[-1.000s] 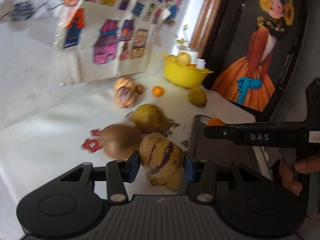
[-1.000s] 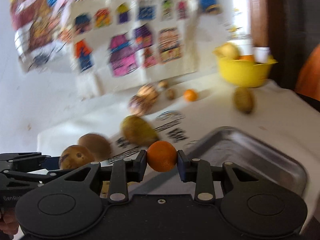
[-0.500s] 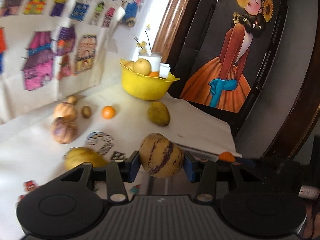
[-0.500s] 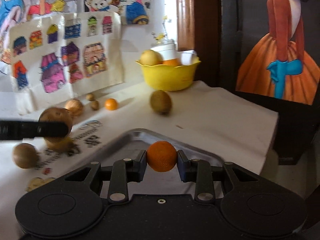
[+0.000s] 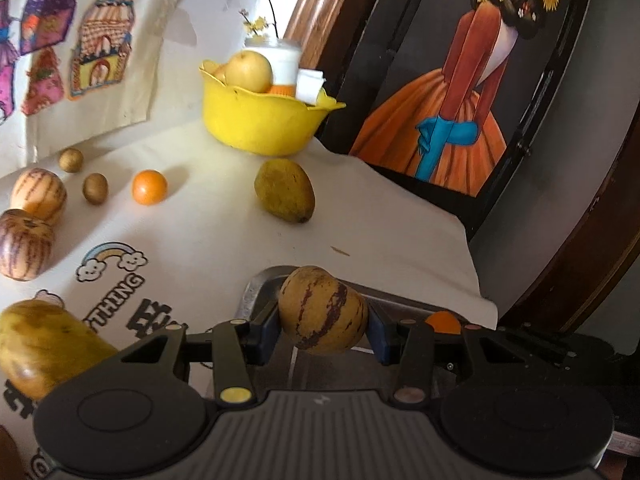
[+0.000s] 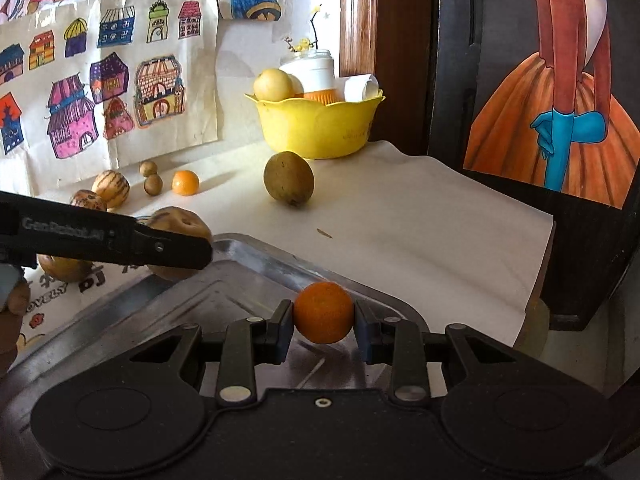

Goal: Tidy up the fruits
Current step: 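Carry the orange into the metal tray and open the right tool while the left releases the pepino there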

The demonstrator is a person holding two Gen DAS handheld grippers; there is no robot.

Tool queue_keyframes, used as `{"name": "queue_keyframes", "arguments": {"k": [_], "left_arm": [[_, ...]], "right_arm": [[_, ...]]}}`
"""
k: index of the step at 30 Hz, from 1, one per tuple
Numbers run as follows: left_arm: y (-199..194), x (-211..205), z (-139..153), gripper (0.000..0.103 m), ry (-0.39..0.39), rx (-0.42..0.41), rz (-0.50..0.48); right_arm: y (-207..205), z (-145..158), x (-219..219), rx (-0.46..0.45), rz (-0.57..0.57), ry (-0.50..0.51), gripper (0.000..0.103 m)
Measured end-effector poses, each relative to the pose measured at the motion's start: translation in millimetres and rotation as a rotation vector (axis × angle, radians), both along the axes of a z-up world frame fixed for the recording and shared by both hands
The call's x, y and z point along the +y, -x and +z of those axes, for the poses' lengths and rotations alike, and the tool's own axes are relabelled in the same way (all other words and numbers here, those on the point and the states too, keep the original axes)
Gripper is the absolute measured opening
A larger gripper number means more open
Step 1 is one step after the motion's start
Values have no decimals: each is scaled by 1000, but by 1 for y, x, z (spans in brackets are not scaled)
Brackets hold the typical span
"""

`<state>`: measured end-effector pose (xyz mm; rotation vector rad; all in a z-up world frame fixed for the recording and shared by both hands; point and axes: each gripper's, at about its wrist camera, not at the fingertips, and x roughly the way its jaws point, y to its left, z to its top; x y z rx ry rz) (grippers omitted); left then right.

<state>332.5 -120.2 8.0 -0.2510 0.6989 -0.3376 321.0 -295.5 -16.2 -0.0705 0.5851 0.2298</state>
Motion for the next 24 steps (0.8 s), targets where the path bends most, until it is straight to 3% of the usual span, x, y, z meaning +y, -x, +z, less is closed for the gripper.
{"name": "queue_keyframes", "arguments": {"k": [24], "left_arm": [[-12,-3,-14,51,-29,77,6]], "right_arm": [[-3,-8,5,11,10,12,37]]}}
